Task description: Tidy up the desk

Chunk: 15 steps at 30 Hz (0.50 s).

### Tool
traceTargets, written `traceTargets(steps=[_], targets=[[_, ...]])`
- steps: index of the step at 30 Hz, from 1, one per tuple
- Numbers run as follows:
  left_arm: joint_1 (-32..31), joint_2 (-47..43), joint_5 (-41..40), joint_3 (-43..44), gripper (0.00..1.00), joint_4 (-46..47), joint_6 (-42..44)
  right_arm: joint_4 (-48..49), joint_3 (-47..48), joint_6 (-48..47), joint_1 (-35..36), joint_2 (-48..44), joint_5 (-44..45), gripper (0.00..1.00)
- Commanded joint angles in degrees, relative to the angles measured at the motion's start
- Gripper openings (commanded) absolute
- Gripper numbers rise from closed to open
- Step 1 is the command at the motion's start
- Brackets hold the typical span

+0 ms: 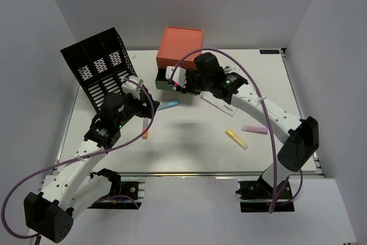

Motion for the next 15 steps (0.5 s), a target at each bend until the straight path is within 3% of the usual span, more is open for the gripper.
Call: traceTargets(steps=[1, 9, 15], targets=[[0.2, -0.6, -0.8, 0.7, 0.86, 0.0, 0.1, 7.4, 4.3, -3.3, 0.1, 4.6, 6.5, 0.00], [0.2, 0.3, -1.8, 0.7, 0.86, -0.1, 0.1, 15.6, 15.1, -6.4, -0.1, 15.4, 10.6, 0.00], [0.2, 0.4, -1.9, 0.6, 0.86, -0.1, 0.1, 17.9, 13.3, -7.1, -0.6, 17.8, 12.2, 0.02]])
